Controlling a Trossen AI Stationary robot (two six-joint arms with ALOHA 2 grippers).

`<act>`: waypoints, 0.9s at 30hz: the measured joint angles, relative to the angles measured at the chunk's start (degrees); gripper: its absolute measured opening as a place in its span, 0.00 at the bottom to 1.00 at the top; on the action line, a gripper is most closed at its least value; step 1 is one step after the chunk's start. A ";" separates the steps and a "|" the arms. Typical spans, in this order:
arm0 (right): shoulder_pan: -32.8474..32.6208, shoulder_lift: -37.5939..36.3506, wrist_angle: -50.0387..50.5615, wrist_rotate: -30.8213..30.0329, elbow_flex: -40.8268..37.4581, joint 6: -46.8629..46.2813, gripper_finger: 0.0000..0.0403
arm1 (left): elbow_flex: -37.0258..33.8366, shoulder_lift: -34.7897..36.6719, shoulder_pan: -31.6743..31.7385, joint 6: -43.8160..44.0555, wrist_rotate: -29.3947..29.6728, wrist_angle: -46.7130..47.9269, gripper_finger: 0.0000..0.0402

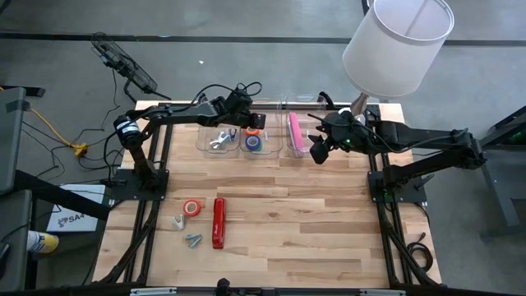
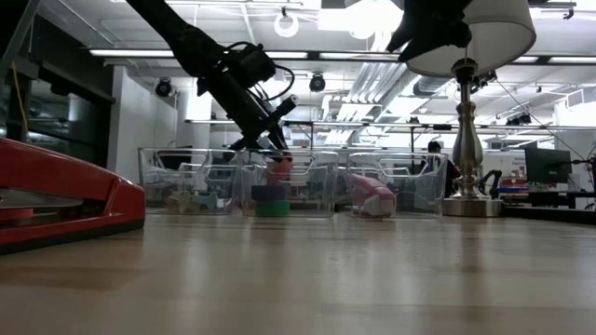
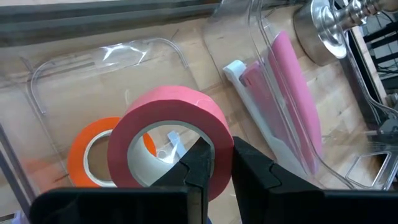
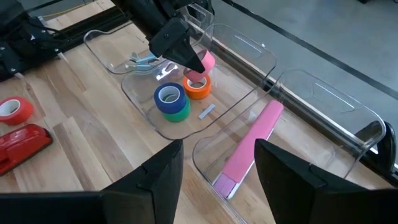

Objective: Pick and place Stapler, Stapler remover, tape
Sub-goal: Put the pink tape into the middle transparent bin, then put the red tape into the middle transparent bin

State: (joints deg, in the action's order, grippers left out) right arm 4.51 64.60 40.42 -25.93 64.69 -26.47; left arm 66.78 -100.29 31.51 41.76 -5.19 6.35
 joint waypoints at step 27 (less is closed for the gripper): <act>0.00 0.00 0.04 2.54 0.04 2.52 0.47 | 0.00 0.00 0.00 0.51 -1.55 -0.46 0.44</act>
State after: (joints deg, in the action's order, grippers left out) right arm 4.51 64.60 40.47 -23.40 64.73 -23.94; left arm 66.78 -100.29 31.51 42.27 -6.74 5.90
